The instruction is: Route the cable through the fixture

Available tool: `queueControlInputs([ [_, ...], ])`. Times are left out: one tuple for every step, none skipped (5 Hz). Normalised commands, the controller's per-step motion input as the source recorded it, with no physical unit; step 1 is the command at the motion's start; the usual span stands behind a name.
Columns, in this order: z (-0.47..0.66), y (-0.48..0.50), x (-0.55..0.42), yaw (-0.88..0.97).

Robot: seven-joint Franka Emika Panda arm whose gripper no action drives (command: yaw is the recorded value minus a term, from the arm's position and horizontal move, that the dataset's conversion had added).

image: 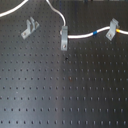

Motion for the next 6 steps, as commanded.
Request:
queueControlInputs([
  [0.3,0.418,-0.061,0.46],
  [0.26,0.291,-0.216,0.72],
  [0.24,0.307,-0.173,0.71],
  [0.22,0.316,-0.14,0.69],
  [0.23,0.292,-0.097,0.73],
  [0.14,0.133,0.331,0.44],
])
